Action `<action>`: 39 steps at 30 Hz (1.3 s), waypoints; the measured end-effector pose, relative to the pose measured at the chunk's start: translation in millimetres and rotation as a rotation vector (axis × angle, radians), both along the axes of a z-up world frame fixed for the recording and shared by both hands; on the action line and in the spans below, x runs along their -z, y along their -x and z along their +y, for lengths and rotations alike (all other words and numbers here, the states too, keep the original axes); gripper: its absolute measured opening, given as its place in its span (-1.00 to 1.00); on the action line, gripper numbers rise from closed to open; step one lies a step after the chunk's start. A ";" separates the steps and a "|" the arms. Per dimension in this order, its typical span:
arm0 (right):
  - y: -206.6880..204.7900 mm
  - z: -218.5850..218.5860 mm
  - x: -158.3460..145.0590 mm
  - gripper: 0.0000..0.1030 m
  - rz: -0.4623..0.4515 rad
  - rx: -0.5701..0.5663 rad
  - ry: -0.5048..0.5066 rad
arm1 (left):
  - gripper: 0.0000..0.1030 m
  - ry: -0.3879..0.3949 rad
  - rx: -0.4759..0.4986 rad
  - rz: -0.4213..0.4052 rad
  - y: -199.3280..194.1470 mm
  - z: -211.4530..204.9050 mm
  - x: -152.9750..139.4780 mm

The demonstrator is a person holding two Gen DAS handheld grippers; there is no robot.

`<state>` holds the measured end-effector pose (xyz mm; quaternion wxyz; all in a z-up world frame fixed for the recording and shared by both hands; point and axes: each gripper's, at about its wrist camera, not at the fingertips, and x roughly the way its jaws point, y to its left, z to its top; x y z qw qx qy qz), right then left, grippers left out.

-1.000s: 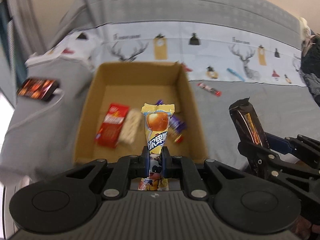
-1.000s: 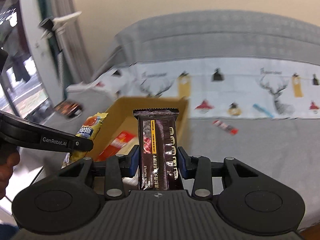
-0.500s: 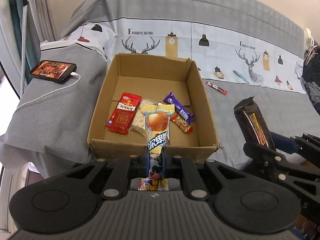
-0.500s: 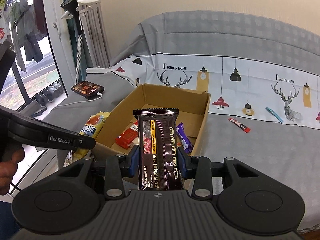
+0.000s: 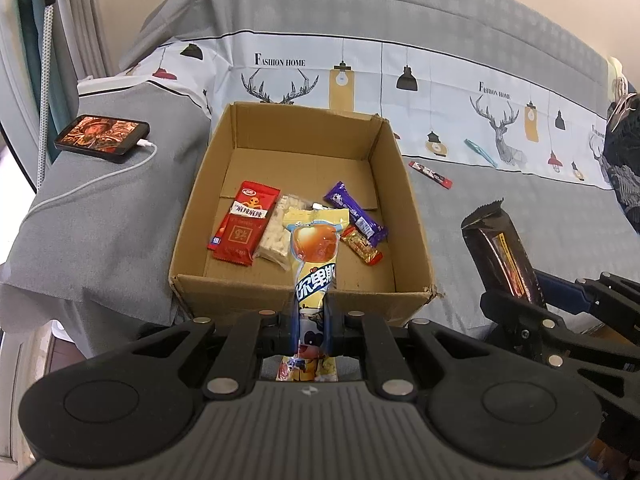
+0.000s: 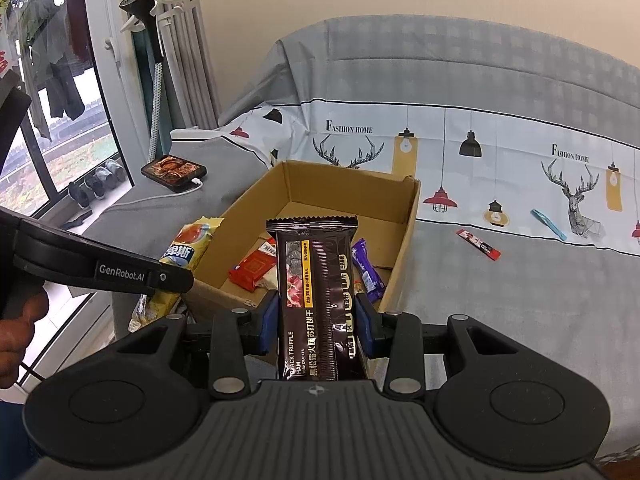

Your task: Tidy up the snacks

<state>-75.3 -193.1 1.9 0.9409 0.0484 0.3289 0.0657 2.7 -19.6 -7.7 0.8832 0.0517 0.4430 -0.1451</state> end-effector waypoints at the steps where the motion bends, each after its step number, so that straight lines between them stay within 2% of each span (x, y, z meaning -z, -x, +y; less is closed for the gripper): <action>1: -0.6 0.2 0.0 -0.20 0.001 -0.001 0.000 | -0.76 0.001 -0.001 0.001 -0.2 -0.1 -0.2; 12: -5.4 -0.2 3.4 -0.20 0.009 0.002 -0.001 | -0.76 0.006 -0.016 0.002 -6.4 2.1 -0.9; 21: -23.1 -0.5 8.3 -0.20 0.023 0.009 -0.011 | -0.76 0.018 -0.036 -0.002 -31.2 4.3 -5.2; 30: -62.0 0.0 18.3 -0.20 0.059 0.011 -0.015 | -0.76 0.024 -0.062 0.001 -75.5 1.5 -3.3; 39: -113.6 -2.8 38.0 -0.20 0.095 0.012 -0.016 | -0.76 -0.003 -0.079 0.024 -132.9 -9.0 14.5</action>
